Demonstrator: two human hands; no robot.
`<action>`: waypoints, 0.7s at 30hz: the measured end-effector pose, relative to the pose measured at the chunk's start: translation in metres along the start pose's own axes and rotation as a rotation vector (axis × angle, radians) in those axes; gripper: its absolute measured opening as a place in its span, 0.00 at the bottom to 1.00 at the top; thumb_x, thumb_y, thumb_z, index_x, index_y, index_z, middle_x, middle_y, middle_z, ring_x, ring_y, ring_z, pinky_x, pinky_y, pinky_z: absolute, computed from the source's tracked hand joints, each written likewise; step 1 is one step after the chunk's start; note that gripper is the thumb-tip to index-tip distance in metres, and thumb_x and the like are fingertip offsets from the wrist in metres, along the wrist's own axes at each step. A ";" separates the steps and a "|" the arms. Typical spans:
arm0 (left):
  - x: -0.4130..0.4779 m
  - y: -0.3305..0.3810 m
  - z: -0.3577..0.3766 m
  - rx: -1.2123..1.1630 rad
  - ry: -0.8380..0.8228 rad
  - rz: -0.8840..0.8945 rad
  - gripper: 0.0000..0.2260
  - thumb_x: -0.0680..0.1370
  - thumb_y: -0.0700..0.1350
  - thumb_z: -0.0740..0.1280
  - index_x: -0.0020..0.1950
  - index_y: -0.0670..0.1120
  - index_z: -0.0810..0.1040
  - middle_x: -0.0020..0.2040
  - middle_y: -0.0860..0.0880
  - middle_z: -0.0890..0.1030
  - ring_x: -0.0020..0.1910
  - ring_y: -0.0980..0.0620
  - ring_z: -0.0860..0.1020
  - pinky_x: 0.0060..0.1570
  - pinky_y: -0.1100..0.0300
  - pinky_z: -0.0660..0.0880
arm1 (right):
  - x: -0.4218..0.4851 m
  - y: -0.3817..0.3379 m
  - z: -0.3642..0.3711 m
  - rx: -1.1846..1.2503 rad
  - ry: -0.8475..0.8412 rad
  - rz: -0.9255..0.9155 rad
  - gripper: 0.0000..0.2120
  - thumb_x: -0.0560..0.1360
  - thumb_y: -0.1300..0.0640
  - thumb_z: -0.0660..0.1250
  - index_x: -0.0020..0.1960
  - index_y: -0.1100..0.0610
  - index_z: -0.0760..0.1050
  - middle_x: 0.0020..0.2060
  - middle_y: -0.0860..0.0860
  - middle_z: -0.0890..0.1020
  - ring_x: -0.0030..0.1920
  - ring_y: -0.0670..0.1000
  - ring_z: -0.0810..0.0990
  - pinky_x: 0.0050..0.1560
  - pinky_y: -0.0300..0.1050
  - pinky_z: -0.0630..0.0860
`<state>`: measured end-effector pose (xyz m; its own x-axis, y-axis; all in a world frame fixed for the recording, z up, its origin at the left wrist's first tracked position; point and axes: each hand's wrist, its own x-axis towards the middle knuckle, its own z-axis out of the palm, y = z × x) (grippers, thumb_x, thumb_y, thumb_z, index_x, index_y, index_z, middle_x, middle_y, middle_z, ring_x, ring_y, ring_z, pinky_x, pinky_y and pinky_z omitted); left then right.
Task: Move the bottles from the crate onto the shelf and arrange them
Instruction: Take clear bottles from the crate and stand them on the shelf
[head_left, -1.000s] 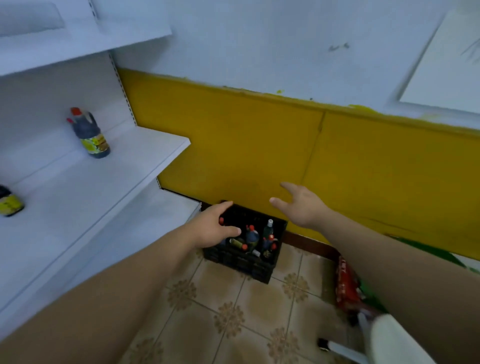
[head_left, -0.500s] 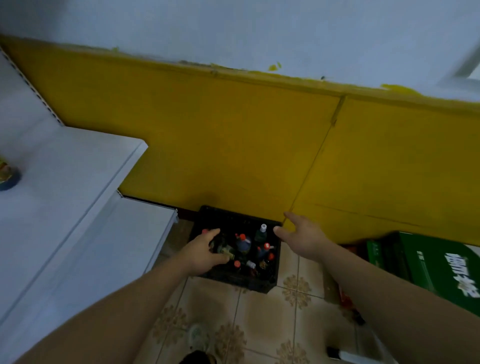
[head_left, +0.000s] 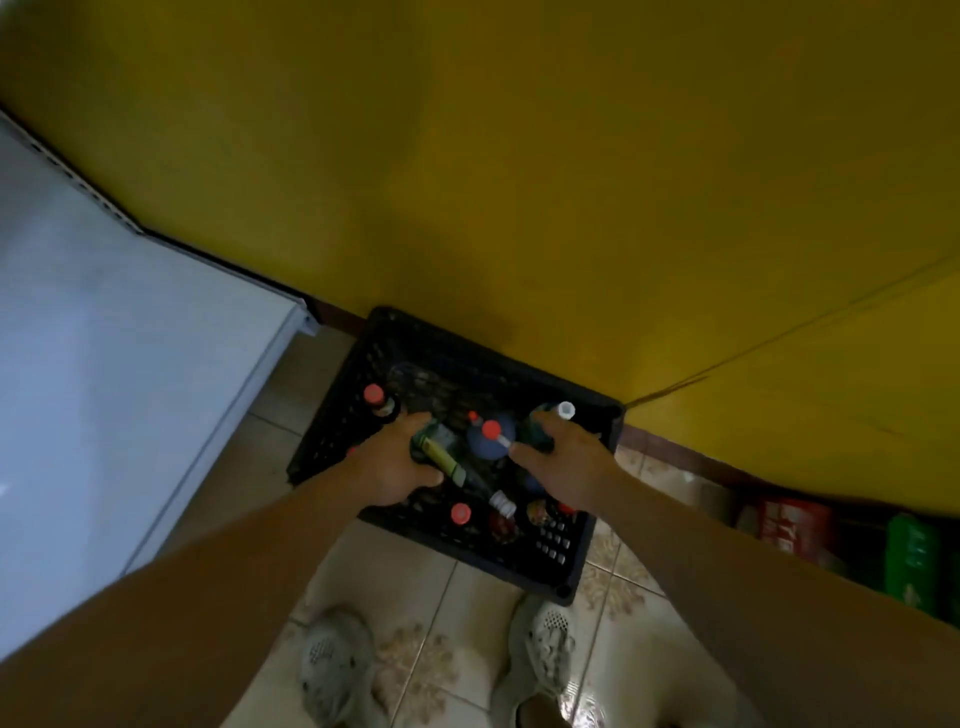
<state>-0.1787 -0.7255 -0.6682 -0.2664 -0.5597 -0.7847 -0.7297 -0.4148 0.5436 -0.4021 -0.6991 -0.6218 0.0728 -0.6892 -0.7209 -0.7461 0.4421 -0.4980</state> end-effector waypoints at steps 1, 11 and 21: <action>0.031 -0.013 0.007 0.005 0.008 -0.006 0.37 0.76 0.44 0.70 0.78 0.51 0.51 0.77 0.48 0.55 0.70 0.44 0.66 0.65 0.51 0.69 | 0.029 0.014 0.013 -0.009 -0.013 -0.011 0.30 0.80 0.44 0.59 0.77 0.56 0.56 0.74 0.54 0.64 0.67 0.57 0.70 0.60 0.49 0.70; 0.218 -0.072 0.086 0.056 0.006 0.014 0.37 0.77 0.44 0.68 0.78 0.53 0.48 0.70 0.43 0.66 0.58 0.46 0.74 0.60 0.51 0.71 | 0.193 0.105 0.097 -0.324 0.029 -0.001 0.17 0.80 0.52 0.61 0.64 0.60 0.68 0.56 0.61 0.76 0.47 0.59 0.74 0.43 0.49 0.69; 0.164 -0.068 0.065 0.014 -0.075 0.080 0.41 0.76 0.43 0.69 0.77 0.55 0.44 0.78 0.49 0.53 0.75 0.45 0.58 0.63 0.55 0.66 | 0.142 0.074 0.071 0.006 0.151 -0.056 0.09 0.81 0.52 0.60 0.52 0.58 0.72 0.35 0.51 0.70 0.35 0.52 0.69 0.36 0.45 0.65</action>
<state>-0.2137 -0.7425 -0.8527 -0.3703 -0.5357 -0.7589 -0.7124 -0.3605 0.6021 -0.3997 -0.7235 -0.7959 0.0132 -0.7912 -0.6114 -0.7399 0.4035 -0.5382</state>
